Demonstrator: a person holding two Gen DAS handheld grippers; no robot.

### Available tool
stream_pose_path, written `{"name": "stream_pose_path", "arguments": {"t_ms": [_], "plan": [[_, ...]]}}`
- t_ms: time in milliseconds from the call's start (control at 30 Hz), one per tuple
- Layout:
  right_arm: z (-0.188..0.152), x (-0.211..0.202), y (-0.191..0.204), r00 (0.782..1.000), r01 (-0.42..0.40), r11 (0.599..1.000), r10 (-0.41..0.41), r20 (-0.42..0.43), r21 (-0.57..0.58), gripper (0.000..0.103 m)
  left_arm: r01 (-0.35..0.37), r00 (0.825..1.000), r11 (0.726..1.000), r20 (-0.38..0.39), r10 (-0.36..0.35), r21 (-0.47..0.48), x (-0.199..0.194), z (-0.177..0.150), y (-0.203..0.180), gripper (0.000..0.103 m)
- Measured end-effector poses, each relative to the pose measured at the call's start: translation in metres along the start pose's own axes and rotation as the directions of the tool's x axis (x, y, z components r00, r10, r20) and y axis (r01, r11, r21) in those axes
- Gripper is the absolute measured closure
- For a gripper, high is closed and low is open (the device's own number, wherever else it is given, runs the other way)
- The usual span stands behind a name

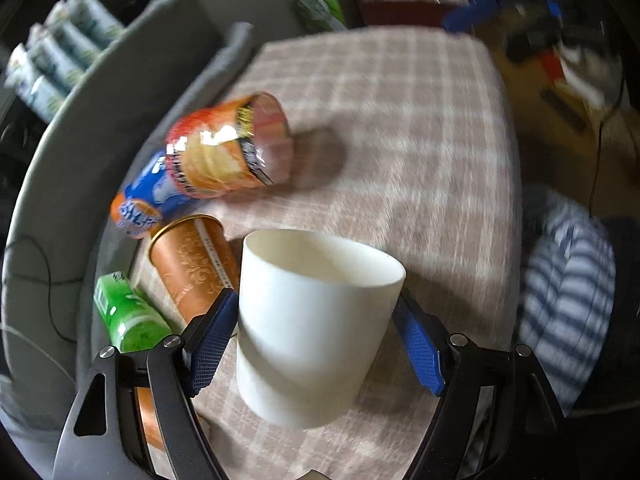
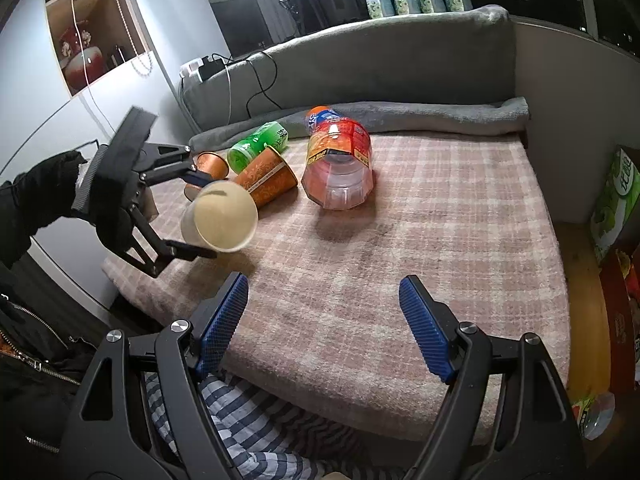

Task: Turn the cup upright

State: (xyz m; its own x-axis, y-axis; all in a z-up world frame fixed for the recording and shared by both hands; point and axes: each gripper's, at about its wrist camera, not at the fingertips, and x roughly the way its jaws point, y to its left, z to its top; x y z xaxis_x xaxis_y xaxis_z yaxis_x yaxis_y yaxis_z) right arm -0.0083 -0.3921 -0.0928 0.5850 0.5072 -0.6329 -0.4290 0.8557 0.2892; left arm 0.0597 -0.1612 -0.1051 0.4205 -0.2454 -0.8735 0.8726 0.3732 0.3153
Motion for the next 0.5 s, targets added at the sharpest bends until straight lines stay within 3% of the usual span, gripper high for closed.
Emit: {"name": "stream_pose_path", "arguments": {"t_ms": [267, 500], "plan": [[0.005, 0.004, 0.013, 1.000, -0.017, 0.999, 0.017, 0.014, -0.032, 0.022, 0.047, 0.987, 0.971, 0.159, -0.010, -0.234, -0.012, -0.010, 0.018, 0.026], [0.008, 0.006, 0.017, 0.999, -0.027, 0.999, 0.028, 0.031, -0.027, 0.022, 0.091, 0.965, 0.930, 0.261, 0.005, -0.355, -0.015, -0.011, 0.024, 0.028]]}}
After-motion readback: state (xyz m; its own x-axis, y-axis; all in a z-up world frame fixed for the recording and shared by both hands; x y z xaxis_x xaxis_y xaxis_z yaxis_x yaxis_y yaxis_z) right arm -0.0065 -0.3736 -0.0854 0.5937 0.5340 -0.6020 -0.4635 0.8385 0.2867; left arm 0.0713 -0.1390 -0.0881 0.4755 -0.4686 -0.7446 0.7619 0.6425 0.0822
